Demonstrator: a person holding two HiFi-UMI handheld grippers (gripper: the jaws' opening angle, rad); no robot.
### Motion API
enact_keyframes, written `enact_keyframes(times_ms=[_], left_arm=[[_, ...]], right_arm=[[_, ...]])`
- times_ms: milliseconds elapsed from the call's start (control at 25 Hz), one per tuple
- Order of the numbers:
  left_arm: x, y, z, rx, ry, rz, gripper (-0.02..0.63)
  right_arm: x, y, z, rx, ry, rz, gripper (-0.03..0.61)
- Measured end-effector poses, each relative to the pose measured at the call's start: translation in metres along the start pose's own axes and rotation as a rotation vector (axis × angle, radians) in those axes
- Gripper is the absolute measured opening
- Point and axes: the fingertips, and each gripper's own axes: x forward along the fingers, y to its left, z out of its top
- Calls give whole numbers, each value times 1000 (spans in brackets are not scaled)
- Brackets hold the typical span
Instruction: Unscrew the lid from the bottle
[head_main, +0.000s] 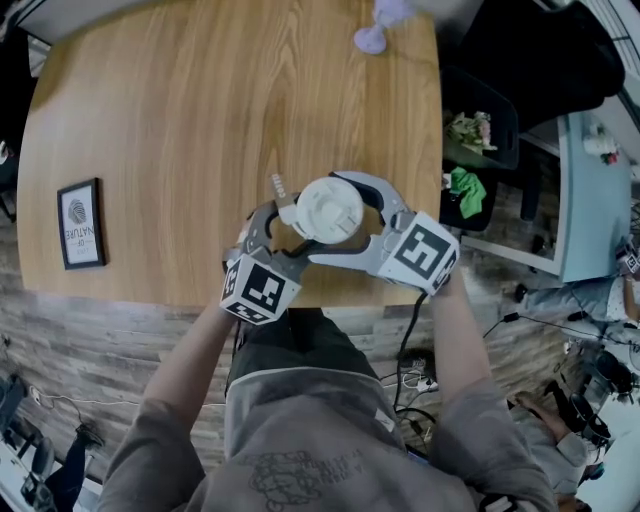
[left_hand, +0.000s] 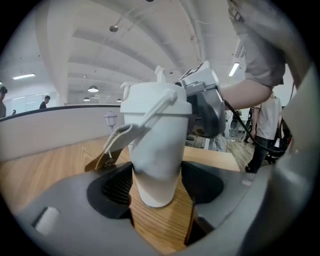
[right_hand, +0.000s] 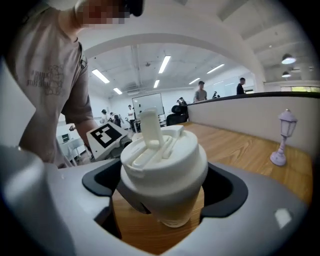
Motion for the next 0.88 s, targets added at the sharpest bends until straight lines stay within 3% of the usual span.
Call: enact_keyframes(times_ms=[120,320,480,640,880], left_arm=[[1,0,-1,-4,1,4,305],[1,0,-1,-14,2,23,306],[-2,0,-1,-27,-4,53,307],[-1,0,-1,-33,-2,63,307],[-1,0,-1,-39,2,68,305]], right_arm=[[-14,-5,11,102,-122,-117,499],[-25,-14,37,193,-270,-422,499],[-18,-23,41,228,-288,-591,499],[-11,-27,39,174,-260,-636,497],[-9,-25,38,139,-233,-593,497]])
